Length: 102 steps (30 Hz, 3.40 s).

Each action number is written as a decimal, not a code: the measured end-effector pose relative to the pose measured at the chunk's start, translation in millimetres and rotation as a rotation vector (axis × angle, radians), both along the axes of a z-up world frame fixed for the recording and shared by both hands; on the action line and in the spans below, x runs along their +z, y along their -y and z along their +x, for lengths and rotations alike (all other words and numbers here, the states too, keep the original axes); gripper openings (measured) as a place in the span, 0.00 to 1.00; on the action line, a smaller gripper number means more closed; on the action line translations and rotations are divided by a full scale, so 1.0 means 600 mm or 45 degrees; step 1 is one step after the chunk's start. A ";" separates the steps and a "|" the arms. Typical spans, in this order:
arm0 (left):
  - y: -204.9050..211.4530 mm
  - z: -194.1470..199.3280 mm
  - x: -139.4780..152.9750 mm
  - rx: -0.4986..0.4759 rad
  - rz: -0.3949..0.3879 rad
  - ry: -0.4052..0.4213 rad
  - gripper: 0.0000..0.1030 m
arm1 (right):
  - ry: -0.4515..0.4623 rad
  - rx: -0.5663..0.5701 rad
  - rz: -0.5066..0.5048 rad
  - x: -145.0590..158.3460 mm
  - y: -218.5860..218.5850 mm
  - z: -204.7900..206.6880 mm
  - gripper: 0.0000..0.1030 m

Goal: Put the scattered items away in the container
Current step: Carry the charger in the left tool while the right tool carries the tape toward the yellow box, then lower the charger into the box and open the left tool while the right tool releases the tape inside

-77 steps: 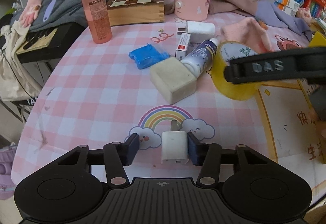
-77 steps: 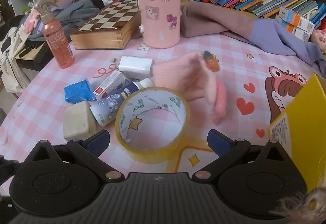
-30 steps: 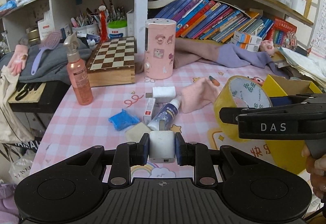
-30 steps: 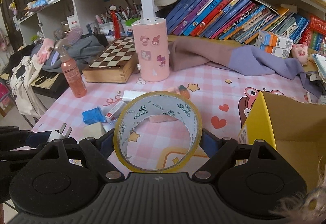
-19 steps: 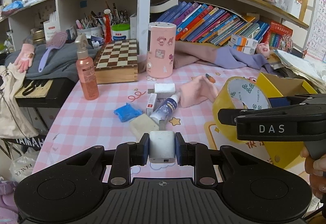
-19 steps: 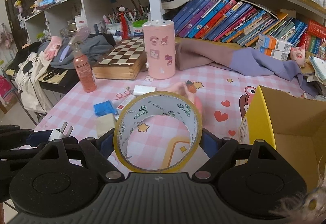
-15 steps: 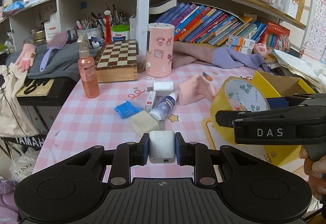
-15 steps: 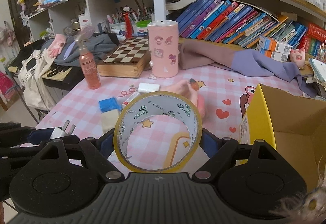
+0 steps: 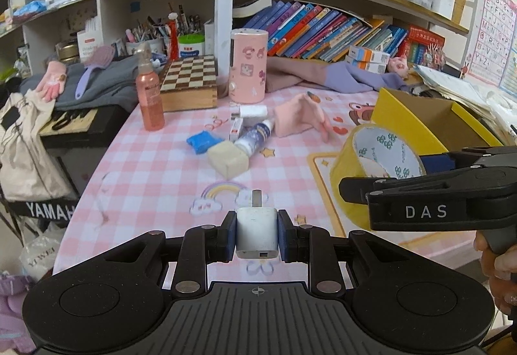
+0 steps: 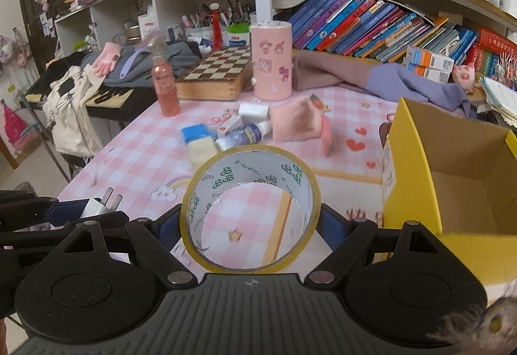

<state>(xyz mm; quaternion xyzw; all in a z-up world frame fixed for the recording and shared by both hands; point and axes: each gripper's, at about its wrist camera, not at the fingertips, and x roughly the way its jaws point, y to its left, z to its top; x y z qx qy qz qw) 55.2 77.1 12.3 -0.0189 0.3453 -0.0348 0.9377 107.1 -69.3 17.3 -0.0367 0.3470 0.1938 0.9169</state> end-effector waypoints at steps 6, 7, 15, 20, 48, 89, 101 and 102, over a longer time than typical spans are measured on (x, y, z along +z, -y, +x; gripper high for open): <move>0.006 -0.043 0.000 -0.028 0.000 -0.006 0.23 | -0.021 -0.043 0.014 -0.007 0.011 -0.054 0.81; 0.009 -0.048 -0.001 -0.039 -0.002 -0.008 0.23 | -0.023 -0.054 0.014 -0.008 0.015 -0.063 0.81; 0.043 -0.067 -0.007 -0.159 -0.008 -0.018 0.23 | -0.050 -0.180 0.023 -0.016 0.060 -0.110 0.81; 0.064 -0.070 -0.005 -0.224 -0.002 -0.012 0.23 | -0.042 -0.246 0.029 -0.014 0.084 -0.128 0.81; 0.209 -0.054 -0.010 -0.572 -0.040 -0.028 0.23 | -0.072 -0.630 0.001 -0.014 0.242 -0.199 0.81; 0.336 -0.033 -0.003 -0.716 0.009 -0.002 0.23 | -0.079 -0.739 0.023 -0.021 0.359 -0.198 0.81; 0.351 0.017 0.070 -0.696 -0.039 0.169 0.23 | 0.064 -0.724 0.070 0.038 0.399 -0.125 0.81; 0.353 0.023 0.076 -0.695 -0.041 0.185 0.23 | 0.078 -0.719 0.073 0.045 0.403 -0.116 0.81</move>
